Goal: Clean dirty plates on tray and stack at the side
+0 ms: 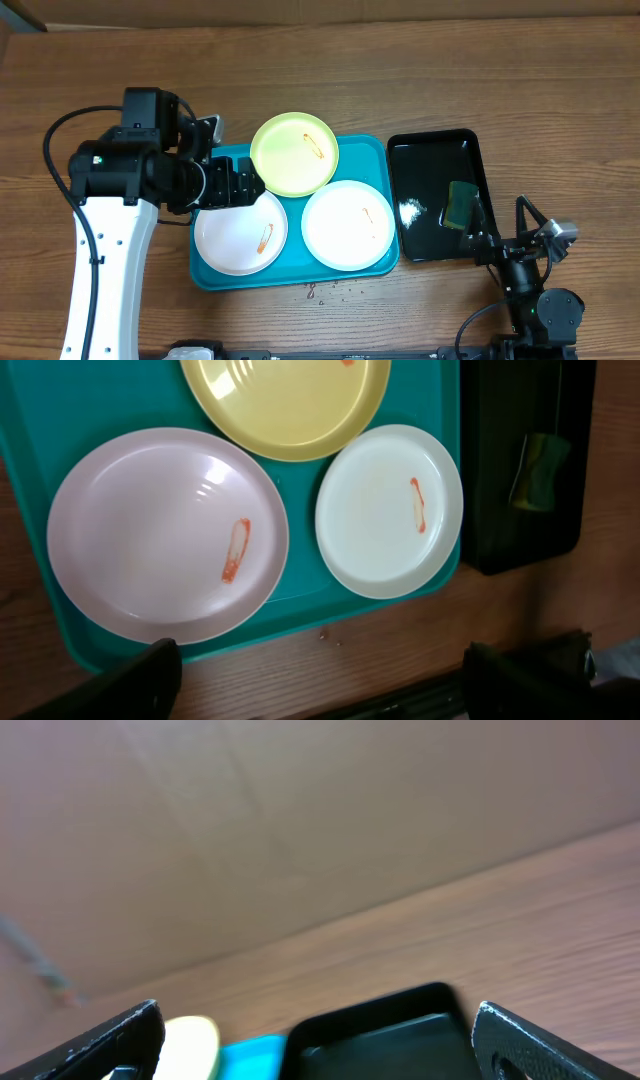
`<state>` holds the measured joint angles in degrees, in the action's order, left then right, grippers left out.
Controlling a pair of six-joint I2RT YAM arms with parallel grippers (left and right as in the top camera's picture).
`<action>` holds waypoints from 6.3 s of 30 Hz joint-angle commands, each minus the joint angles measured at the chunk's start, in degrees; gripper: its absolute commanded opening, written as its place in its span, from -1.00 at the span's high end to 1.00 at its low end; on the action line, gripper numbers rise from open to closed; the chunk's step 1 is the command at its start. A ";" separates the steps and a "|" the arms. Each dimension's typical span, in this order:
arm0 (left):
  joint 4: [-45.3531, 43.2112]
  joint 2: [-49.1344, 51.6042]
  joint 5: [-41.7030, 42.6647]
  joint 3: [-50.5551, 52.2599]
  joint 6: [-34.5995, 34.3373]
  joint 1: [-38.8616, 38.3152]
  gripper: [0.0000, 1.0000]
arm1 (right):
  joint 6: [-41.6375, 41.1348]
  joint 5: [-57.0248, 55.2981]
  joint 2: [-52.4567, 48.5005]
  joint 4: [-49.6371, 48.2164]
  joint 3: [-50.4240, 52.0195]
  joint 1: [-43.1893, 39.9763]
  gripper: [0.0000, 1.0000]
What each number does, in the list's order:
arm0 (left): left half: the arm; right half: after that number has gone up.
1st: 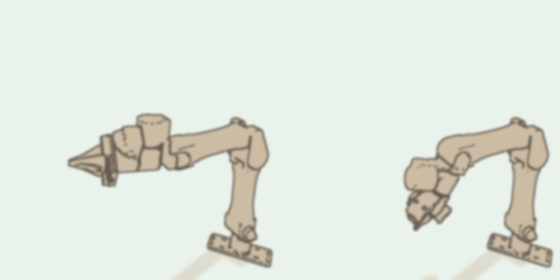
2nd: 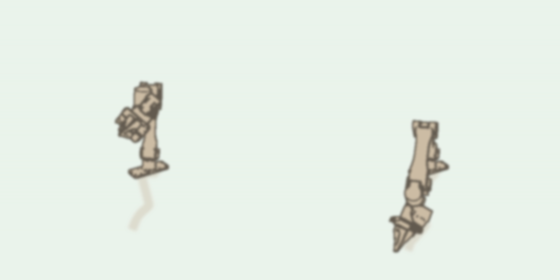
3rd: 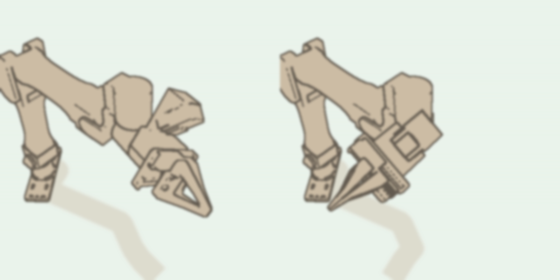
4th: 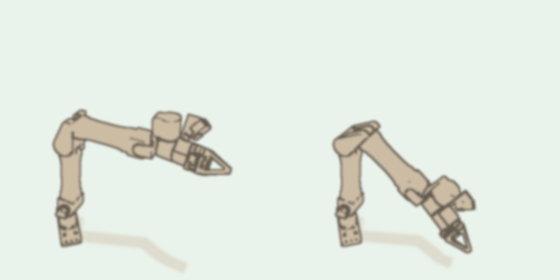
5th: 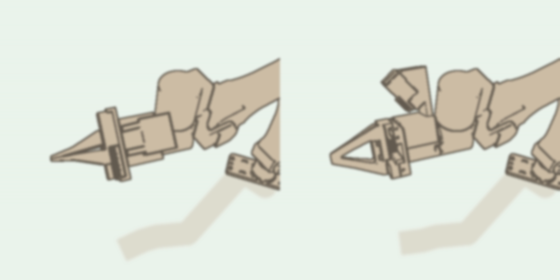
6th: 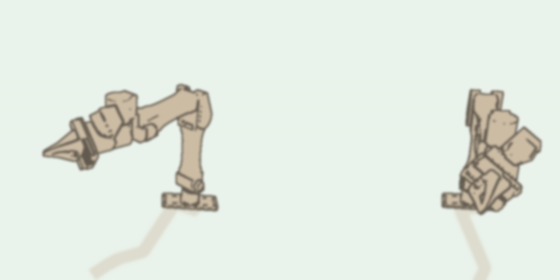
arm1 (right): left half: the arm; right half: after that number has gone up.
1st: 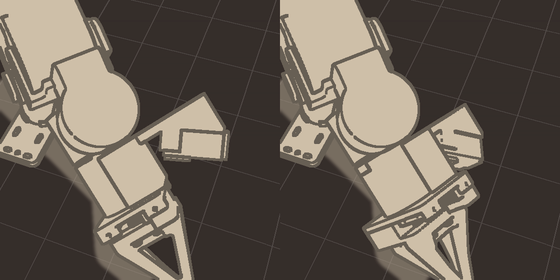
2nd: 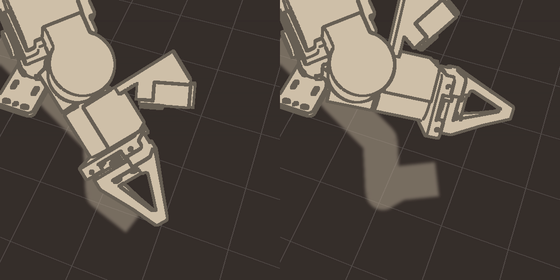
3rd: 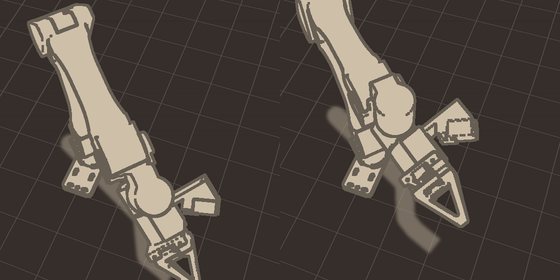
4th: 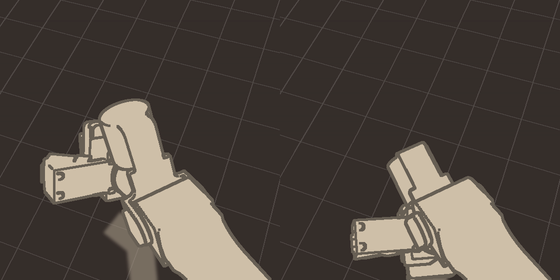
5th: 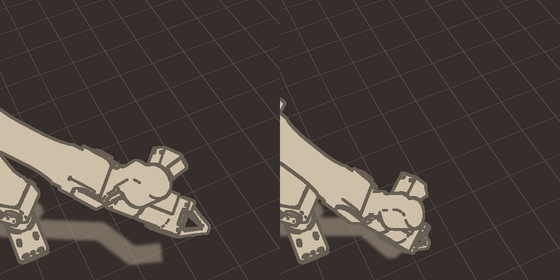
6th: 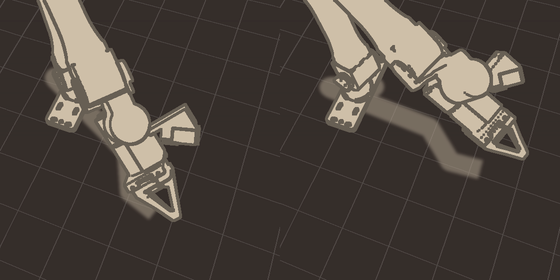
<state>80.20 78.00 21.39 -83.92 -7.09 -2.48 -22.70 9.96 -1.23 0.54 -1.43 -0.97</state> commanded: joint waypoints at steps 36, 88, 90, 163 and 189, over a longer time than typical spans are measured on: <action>-31.04 0.00 -26.53 30.60 -42.56 -44.04 -0.83 | 6.99 -0.50 -64.37 78.16 -66.40 0.44 -0.80; -24.85 -0.11 -17.07 23.98 -27.69 -31.67 -0.99 | 2.51 -4.98 -79.91 67.60 -60.28 5.77 -1.00; -24.81 -0.11 -17.07 23.98 -27.69 -31.69 -1.00 | 2.51 -4.98 -79.91 67.60 -60.28 5.77 -1.00; -26.93 -0.11 -17.53 23.98 -27.82 -31.19 -1.00 | 2.51 -4.98 -79.91 67.60 -60.28 5.77 -1.00; -30.99 -0.11 -21.35 23.98 -28.74 -30.56 -1.00 | 2.51 -4.98 -80.65 64.70 -60.28 5.79 -1.00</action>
<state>49.71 78.13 1.83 -59.92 -34.35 -33.87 -19.73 5.56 -81.91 66.08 -61.82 4.64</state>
